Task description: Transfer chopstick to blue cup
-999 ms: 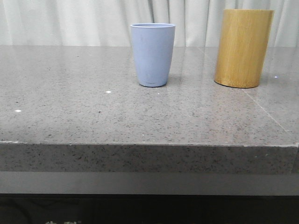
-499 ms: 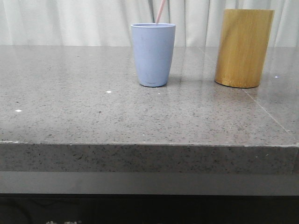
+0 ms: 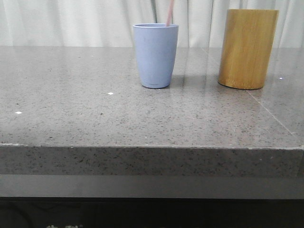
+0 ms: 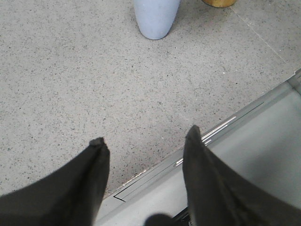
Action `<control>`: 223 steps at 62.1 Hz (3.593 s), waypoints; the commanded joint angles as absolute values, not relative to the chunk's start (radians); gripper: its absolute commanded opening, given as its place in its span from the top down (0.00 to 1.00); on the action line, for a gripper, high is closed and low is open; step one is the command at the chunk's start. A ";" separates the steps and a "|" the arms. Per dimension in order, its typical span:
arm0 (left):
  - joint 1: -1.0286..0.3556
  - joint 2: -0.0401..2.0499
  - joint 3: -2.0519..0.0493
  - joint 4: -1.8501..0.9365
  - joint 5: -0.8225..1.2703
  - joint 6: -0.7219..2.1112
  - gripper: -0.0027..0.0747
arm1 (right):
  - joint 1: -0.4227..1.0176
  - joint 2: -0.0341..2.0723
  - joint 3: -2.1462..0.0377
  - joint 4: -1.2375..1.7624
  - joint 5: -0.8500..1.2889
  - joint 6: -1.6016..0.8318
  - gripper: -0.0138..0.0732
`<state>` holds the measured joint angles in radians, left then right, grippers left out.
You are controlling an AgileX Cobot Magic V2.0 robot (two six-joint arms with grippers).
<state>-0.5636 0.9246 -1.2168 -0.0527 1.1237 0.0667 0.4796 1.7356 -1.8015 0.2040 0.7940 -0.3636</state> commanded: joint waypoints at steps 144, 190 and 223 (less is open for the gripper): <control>-0.558 0.855 -1.186 -0.052 0.931 0.061 0.99 | 0.342 0.606 -0.921 0.021 0.821 0.083 0.92; -0.120 0.007 -0.086 -0.074 0.031 0.074 0.99 | 0.342 0.606 -0.921 0.021 0.821 0.083 0.92; -0.101 -0.028 0.017 -0.110 -0.093 0.070 0.99 | 0.342 0.606 -0.921 0.021 0.823 0.083 0.92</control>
<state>-0.1025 -0.0045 0.0042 -0.0987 -0.0069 0.0727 0.3500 0.6057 -0.8953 0.0342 0.8955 0.0798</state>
